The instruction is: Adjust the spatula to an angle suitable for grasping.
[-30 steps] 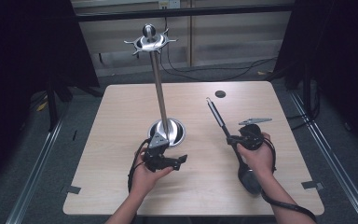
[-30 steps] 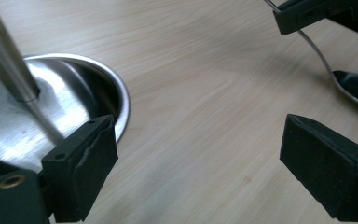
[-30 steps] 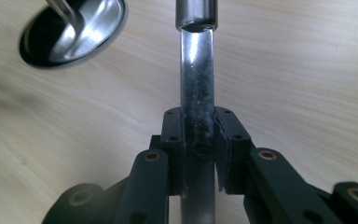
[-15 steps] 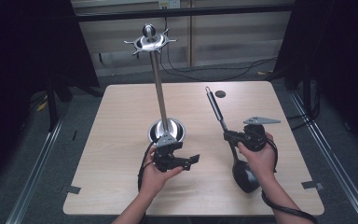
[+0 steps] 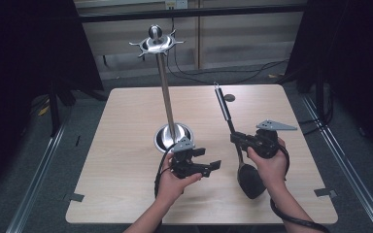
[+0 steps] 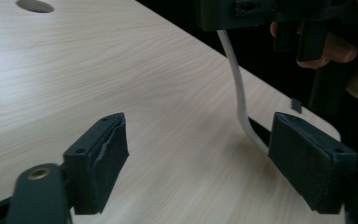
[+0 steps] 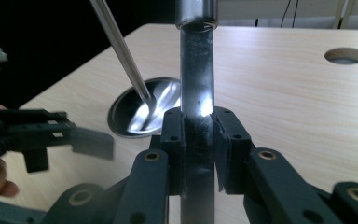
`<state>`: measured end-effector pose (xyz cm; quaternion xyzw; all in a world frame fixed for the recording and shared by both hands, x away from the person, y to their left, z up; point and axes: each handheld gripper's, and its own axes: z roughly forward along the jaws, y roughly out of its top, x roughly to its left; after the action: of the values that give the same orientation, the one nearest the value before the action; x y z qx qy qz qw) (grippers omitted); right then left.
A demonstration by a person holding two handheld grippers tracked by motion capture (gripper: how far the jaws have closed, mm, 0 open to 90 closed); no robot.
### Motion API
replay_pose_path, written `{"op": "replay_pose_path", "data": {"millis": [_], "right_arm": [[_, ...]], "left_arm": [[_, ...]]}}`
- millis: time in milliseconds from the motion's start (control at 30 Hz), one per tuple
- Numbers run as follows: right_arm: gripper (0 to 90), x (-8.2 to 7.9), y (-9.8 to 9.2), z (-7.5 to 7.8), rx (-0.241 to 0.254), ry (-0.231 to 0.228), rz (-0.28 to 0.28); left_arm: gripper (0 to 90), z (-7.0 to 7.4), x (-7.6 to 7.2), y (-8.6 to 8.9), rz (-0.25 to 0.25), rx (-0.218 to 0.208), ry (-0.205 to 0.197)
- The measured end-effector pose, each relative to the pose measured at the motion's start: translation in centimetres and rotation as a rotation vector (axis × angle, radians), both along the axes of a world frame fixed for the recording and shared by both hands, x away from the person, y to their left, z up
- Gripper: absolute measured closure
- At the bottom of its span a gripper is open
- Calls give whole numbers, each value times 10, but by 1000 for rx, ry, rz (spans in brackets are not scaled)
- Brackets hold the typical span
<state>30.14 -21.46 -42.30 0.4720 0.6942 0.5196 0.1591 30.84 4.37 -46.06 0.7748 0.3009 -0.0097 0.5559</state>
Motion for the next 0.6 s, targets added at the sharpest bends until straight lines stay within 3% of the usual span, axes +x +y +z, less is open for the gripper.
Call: {"op": "replay_pose_path", "data": {"millis": [67,300,367,533,600], "right_arm": [[758,-2,3,5,12,-16,3],[758,-6,13,13,26,-57,0],[758,-8,17,15,22,-66,3],[758,-9,23,18,17,-74,-1],[757,-10,25,20,29,-78,-1]], "left_arm": [[246,2,-1,-10,-5,-34,2],[386,4,0,-33,-4,-64,-6],[478,4,1,-36,-13,-72,4],[596,4,0,-45,-21,-85,-8],[703,4,1,-47,-21,-84,-21]]}}
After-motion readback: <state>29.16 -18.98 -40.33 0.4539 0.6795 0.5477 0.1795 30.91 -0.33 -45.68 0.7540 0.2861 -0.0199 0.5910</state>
